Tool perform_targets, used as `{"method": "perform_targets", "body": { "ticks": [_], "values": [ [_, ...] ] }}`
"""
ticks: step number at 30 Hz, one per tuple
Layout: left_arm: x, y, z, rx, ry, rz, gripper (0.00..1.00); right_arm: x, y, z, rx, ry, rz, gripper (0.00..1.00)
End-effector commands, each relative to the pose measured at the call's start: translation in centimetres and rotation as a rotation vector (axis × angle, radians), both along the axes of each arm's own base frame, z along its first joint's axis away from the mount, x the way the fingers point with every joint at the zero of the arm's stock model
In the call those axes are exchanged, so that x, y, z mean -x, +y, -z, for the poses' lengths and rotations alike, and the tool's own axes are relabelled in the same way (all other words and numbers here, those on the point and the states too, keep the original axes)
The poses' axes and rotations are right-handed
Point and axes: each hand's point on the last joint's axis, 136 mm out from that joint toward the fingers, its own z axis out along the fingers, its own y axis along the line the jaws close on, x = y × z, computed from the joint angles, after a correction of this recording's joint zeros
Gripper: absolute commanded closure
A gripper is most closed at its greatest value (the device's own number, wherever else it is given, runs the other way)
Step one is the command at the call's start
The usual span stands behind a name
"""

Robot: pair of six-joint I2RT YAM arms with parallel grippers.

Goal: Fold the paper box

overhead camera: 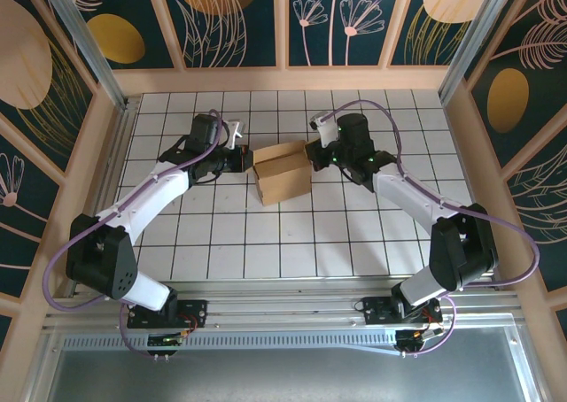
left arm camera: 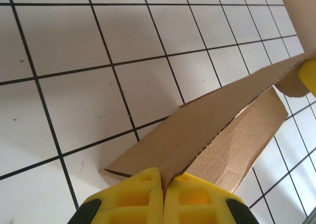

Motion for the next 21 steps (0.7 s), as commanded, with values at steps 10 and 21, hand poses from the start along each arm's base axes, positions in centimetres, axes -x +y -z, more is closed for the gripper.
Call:
{"method": "perform_targets", "body": {
  "ticks": [10,21],
  "values": [
    [-1.6,-0.4,-3.0,0.049,-0.068,-0.089,0.96,1.8,1.3,1.2,-0.088,0.097,0.039,1.00],
    [-1.9,-0.8,-4.2,0.066,-0.101,-0.133,0.98,3.0,2.6,0.9,-0.098,0.101,0.070,1.00]
  ]
}}
